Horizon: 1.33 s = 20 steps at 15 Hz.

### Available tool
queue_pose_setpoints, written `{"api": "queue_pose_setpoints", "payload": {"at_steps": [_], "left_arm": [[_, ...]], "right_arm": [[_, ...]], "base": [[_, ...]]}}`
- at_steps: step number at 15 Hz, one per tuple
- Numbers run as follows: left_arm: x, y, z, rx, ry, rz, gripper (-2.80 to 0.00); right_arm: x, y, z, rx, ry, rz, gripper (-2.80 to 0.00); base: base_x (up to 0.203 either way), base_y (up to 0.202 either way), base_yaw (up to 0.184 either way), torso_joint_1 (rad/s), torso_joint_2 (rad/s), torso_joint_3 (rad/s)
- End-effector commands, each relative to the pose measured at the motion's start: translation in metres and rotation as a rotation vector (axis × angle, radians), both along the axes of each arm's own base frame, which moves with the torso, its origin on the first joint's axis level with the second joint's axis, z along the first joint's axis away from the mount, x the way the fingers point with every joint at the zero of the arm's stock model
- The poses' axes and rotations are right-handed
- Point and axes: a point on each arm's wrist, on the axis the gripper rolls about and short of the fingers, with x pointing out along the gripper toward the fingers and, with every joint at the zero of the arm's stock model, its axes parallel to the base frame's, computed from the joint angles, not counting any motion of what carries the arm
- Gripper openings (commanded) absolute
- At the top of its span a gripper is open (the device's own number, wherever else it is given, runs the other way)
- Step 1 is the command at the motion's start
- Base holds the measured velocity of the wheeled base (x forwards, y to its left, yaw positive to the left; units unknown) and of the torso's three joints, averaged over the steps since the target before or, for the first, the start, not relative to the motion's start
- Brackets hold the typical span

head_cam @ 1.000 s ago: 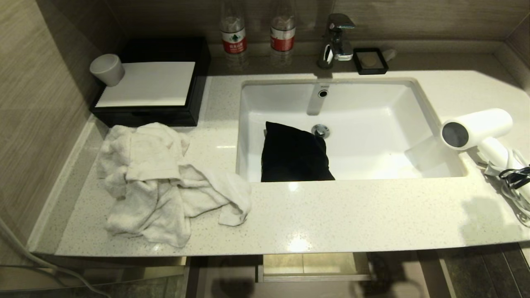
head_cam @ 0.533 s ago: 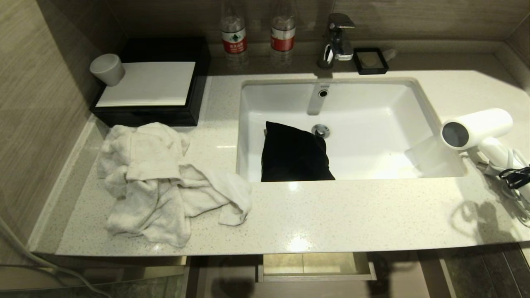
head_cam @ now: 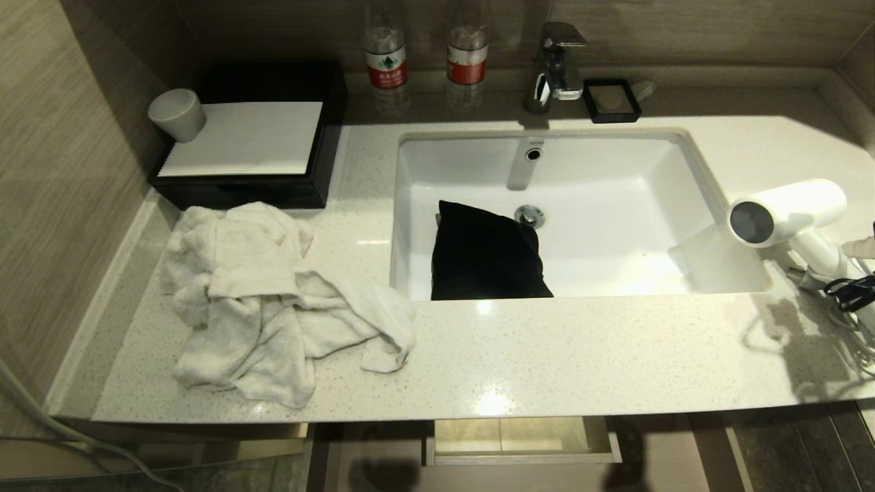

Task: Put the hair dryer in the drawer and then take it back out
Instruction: Pick up the hairdryer

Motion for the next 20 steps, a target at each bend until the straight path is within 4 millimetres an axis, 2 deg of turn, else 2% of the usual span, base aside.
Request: {"api": "queue_pose_setpoints", "payload": {"at_steps": [1, 2, 3, 4, 12, 20], "left_arm": [[0.000, 0.000, 0.000, 0.000, 0.002, 0.000, -2.80], [0.000, 0.000, 0.000, 0.000, 0.000, 0.000, -2.80], [0.000, 0.000, 0.000, 0.000, 0.000, 0.000, -2.80], [0.000, 0.000, 0.000, 0.000, 0.000, 0.000, -2.80], [0.000, 0.000, 0.000, 0.000, 0.000, 0.000, -2.80], [0.000, 0.000, 0.000, 0.000, 0.001, 0.000, -2.80]], "right_arm": [[0.000, -0.008, -0.003, -0.024, 0.026, -0.004, -2.80], [-0.002, -0.012, -0.004, -0.052, 0.032, 0.009, -2.80], [-0.002, -0.014, -0.005, -0.058, 0.033, 0.036, -2.06], [-0.002, -0.016, -0.006, -0.061, 0.038, 0.043, 0.00], [0.004, -0.025, -0.018, -0.032, 0.059, 0.051, 0.00], [0.025, -0.037, -0.030, 0.007, 0.054, 0.081, 0.00]], "base": [[0.000, 0.000, 0.000, 0.000, 0.00, 0.000], [0.000, 0.000, 0.000, 0.000, 0.00, 0.000], [0.000, 0.000, 0.000, 0.000, 0.00, 0.000], [0.000, 0.000, 0.000, 0.000, 0.00, 0.000], [0.000, 0.000, 0.000, 0.000, 0.00, 0.000], [0.000, 0.000, 0.000, 0.000, 0.00, 0.000]]}}
